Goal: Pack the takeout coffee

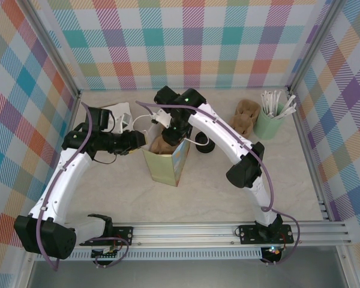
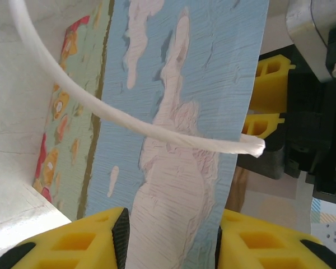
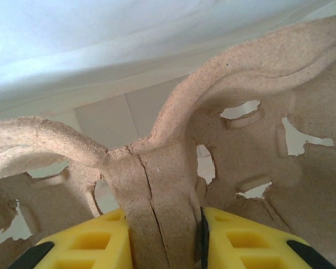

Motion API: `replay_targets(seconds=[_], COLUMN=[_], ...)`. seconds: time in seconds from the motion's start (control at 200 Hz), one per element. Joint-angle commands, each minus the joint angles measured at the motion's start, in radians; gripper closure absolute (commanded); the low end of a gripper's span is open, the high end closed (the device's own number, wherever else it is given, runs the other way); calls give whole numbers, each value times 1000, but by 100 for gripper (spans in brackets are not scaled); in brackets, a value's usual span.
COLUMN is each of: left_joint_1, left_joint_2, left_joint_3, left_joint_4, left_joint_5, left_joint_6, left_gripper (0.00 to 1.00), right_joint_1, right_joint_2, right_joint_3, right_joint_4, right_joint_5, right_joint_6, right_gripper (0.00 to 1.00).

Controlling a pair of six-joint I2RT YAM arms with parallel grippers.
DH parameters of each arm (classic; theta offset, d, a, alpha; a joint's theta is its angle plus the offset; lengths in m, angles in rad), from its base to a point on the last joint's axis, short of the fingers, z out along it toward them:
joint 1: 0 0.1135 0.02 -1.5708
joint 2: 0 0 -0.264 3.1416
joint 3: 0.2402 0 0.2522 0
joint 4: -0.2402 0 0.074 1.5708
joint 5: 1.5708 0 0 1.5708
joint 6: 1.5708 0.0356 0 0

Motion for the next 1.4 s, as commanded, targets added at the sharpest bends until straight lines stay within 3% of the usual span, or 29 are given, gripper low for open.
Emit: replay_targets(seconds=[0.0, 0.675, 1.07, 1.395], left_joint_1=[-8, -26, -48, -51], left_joint_2=[19, 13, 19, 23], left_joint_3=[32, 64, 90, 95], left_joint_4=[29, 84, 62, 72], left_joint_5=[-38, 8, -40, -64], left_joint_6=[-20, -6, 13, 15], left_gripper=[59, 67, 88, 92], right_joint_1=[9, 29, 29, 29], right_joint_2=[-30, 13, 45, 48], right_joint_3=[-28, -67, -67, -71], right_joint_4=[-13, -39, -45, -47], right_joint_5=[-8, 25, 30, 16], right_joint_6=[-21, -67, -88, -143], right_gripper=[68, 65, 65, 65])
